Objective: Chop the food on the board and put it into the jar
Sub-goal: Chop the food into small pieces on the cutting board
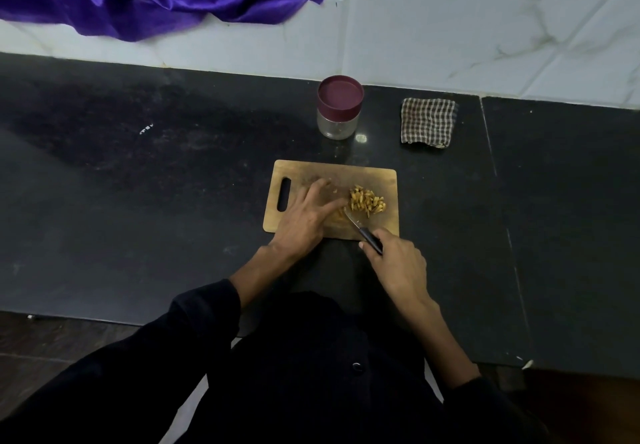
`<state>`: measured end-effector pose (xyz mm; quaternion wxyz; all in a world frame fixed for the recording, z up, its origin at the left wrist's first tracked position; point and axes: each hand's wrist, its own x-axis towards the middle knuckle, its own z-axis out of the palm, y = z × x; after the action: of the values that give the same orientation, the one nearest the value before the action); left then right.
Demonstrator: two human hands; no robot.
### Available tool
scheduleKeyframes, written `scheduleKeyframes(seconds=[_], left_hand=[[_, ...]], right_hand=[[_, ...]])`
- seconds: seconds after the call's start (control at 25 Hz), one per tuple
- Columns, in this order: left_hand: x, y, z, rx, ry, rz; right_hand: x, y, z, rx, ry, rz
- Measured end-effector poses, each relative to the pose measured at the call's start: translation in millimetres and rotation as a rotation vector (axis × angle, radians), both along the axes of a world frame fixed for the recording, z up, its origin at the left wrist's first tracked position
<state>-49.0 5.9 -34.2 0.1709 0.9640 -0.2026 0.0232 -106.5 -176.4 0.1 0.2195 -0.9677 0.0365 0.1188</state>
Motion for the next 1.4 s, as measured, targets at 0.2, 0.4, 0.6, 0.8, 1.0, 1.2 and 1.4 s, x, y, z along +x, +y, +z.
scheduleKeyframes(seconds=[0.2,0.4,0.6,0.8,1.0,1.2,1.4], left_hand=[[9,1,4,-0.002,0.025,0.061],[-1,0,7,-0.118,-0.048,-0.026],[9,-3,11,-0.031,-0.002,0.004],[21,3,8,-0.168,-0.026,0.132],[14,13,2,-0.241,-0.006,0.174],[9,5,3,-0.204,0.06,0.163],[9,-16,8,-0.11,0.094,0.107]], right_hand=[[3,1,-2,0.009,-0.007,0.006],[5,-4,-3,-0.004,-0.037,-0.004],[6,-1,-2,-0.01,-0.049,0.023],[13,-6,3,0.037,-0.014,0.0],[14,-3,-4,0.195,-0.017,-0.052],[17,-9,-14,0.453,0.047,-0.18],[22,-54,-16,0.541,0.019,-0.378]])
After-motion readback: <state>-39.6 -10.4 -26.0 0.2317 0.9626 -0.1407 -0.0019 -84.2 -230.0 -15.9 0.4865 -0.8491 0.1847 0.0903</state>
